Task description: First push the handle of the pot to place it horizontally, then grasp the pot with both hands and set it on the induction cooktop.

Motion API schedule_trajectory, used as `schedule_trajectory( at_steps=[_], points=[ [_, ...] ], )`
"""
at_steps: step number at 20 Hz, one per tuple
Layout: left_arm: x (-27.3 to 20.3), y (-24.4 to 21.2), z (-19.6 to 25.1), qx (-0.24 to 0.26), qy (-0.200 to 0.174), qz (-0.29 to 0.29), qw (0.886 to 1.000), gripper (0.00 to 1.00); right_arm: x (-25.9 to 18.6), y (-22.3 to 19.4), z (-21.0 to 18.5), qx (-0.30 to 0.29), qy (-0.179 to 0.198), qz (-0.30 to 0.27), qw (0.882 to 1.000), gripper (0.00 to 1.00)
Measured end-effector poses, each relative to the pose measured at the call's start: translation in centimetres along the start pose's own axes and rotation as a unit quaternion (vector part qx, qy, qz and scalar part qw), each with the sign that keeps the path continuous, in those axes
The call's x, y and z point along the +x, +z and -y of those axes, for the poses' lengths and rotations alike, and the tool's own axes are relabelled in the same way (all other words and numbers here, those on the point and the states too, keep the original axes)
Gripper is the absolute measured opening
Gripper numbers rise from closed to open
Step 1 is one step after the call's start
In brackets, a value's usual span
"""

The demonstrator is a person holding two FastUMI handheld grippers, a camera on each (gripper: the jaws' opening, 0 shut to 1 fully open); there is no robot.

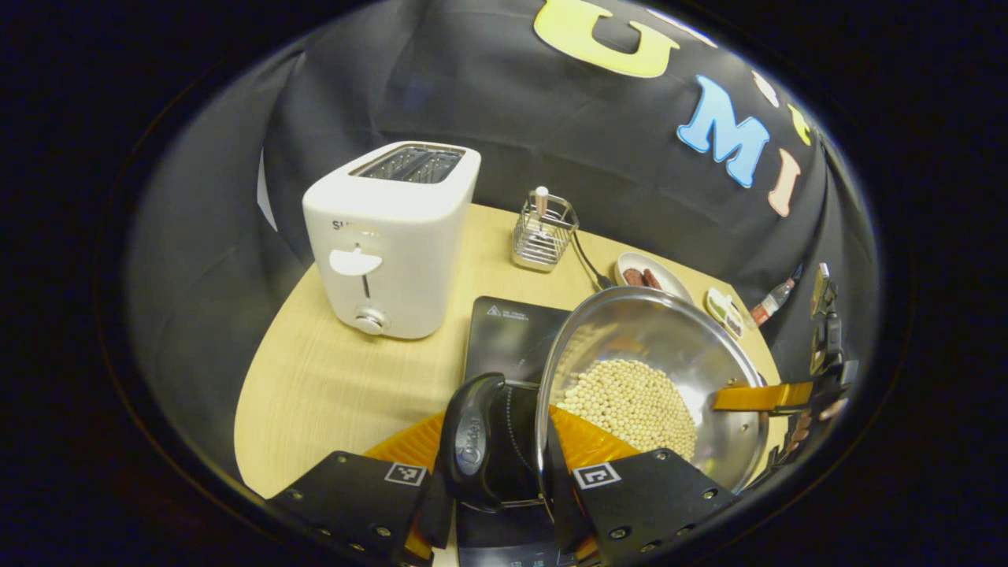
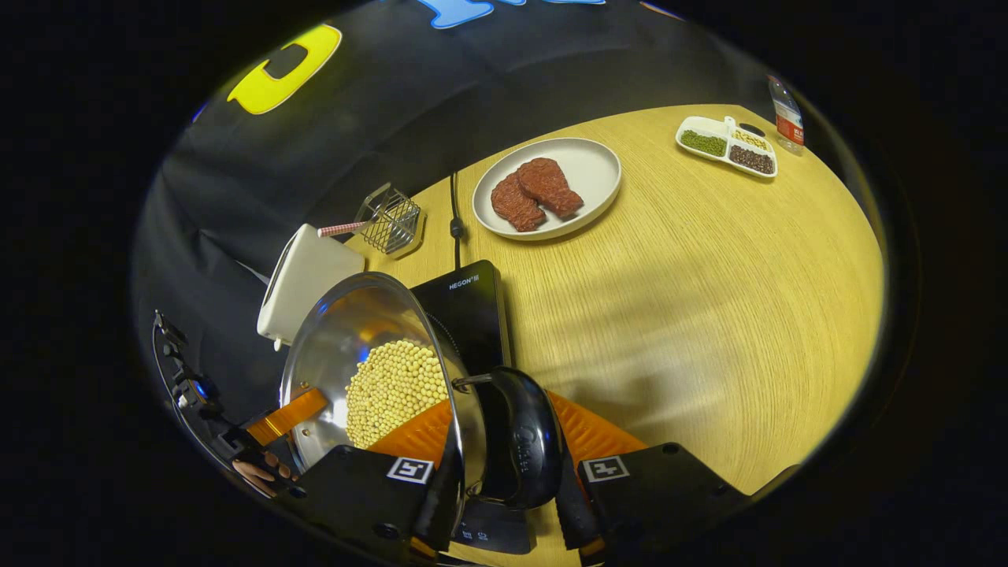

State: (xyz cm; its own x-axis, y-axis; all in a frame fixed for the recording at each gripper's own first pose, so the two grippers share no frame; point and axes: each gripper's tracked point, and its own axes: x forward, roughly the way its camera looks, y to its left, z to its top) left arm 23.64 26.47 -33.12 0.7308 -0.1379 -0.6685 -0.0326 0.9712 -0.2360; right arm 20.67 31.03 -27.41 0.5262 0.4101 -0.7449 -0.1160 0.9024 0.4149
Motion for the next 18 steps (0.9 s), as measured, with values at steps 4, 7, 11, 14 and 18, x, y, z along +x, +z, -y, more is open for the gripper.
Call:
schedule_trajectory(
  at_steps=[4, 7, 11, 14, 18],
  points=[
    [0.7, 0.6, -0.7, 0.009, 0.0, 0.007, 1.0, 0.52, 1.0, 0.2, -0.3, 0.007, 0.001, 0.002, 1.0, 0.51],
    [1.1, 1.0, -1.0, 0.009, 0.0, 0.012, 1.0, 0.52, 1.2, 0.6, -0.8, 0.009, 0.001, 0.014, 1.0, 0.54],
    [1.4, 1.0, -1.1, -0.004, -0.003, 0.016, 1.0, 0.49, 1.8, 1.2, -0.8, 0.011, 0.008, 0.015, 1.0, 0.54],
    [1.2, 0.9, -1.2, -0.004, -0.003, 0.015, 1.0, 0.53, 1.8, 1.3, -0.7, 0.007, 0.01, 0.019, 1.0, 0.54],
    [1.3, 0.8, -1.1, -0.004, -0.003, 0.013, 1.0, 0.53, 1.9, 1.3, -0.7, 0.005, 0.013, 0.018, 1.0, 0.54]
  ],
)
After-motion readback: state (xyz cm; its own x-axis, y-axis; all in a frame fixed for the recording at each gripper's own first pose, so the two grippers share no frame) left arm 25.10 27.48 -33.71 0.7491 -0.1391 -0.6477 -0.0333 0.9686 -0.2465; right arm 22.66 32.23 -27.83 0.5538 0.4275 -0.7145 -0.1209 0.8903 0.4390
